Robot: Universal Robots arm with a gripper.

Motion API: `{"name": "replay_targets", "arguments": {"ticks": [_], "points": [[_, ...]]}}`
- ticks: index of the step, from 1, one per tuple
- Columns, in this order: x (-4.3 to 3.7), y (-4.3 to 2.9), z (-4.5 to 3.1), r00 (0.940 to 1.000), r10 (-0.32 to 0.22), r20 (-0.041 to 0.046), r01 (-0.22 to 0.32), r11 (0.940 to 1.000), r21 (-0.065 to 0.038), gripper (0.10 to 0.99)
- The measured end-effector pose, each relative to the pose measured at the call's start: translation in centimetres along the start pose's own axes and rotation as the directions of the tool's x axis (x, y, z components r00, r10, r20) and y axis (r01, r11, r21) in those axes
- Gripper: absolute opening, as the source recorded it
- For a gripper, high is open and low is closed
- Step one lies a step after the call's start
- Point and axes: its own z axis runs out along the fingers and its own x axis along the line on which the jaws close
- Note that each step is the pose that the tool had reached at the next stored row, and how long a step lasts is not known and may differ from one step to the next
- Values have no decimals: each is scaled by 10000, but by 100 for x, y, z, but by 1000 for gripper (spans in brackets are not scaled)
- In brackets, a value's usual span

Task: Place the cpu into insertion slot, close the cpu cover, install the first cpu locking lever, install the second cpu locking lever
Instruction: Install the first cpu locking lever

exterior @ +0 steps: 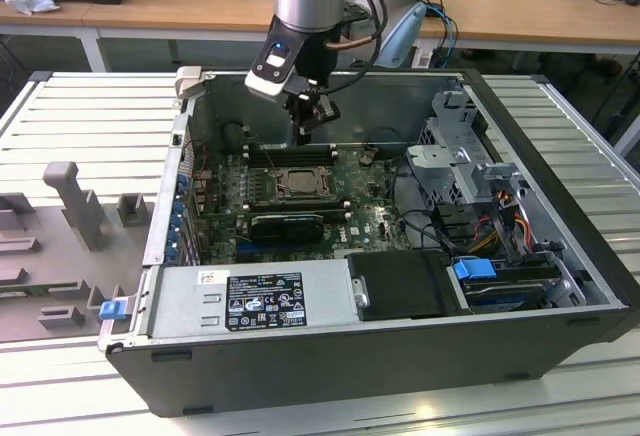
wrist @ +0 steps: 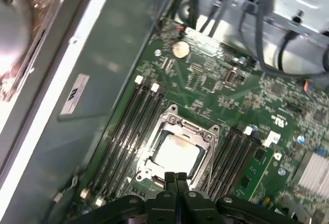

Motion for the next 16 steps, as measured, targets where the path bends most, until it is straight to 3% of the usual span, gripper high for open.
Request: {"name": "replay_targets", "arguments": {"ticks": [3,7,11,13,16], "points": [[0,0,0,9981,-620,-13,620,9981,28,106],[0,0,0,9906,-1365,-31,1365,9906,58,106],[0,0,0,9675,-2527,-63,2528,9675,104,106],[0,0,0,9587,-2842,-72,2843,9587,115,106],[0,0,0,9398,-3417,-89,3418,9397,134,106]]}}
